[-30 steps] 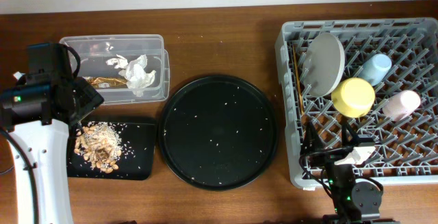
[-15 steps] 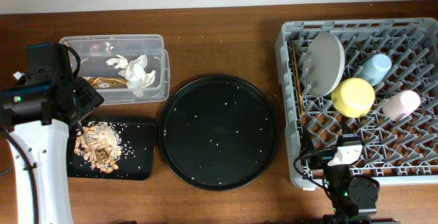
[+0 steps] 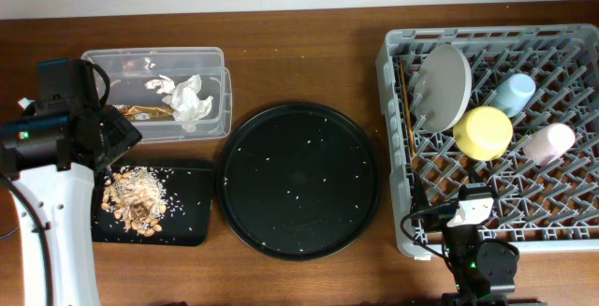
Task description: Sort waste into correct bins and load items into the dishwasher rack
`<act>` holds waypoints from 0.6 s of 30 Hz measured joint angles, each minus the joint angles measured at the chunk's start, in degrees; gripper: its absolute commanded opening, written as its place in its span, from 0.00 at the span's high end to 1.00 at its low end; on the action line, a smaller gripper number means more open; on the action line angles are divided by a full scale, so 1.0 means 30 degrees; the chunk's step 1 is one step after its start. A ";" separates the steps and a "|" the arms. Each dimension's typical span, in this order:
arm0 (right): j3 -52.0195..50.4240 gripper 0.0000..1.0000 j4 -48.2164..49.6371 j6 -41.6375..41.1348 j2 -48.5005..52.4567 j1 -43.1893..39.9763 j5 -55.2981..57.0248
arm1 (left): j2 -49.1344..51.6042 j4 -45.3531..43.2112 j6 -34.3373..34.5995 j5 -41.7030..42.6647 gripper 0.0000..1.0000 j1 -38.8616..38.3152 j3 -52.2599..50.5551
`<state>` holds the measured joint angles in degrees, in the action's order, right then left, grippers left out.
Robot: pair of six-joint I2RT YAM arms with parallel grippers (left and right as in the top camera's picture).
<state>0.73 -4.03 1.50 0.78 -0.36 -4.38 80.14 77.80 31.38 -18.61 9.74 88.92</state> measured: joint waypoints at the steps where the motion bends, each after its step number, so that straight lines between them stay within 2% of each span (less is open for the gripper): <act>1: 0.0000 0.02 0.0000 0.0000 0.0007 0.0000 0.0000 | 0.0000 0.0000 0.0000 -0.0007 0.00 0.0000 0.0000; 15: 0.0000 0.02 0.0000 0.0022 0.0007 0.0000 0.0000 | 0.0000 0.0044 0.0000 -0.0007 0.01 0.0000 0.0000; 18: 0.0000 0.02 0.0000 0.0015 0.0007 0.0000 0.0000 | -0.0073 0.1836 -0.0007 0.0313 0.01 0.0000 -0.0007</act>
<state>0.73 -4.03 1.54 0.80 -0.36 -4.38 79.92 83.31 31.35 -17.67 9.74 88.90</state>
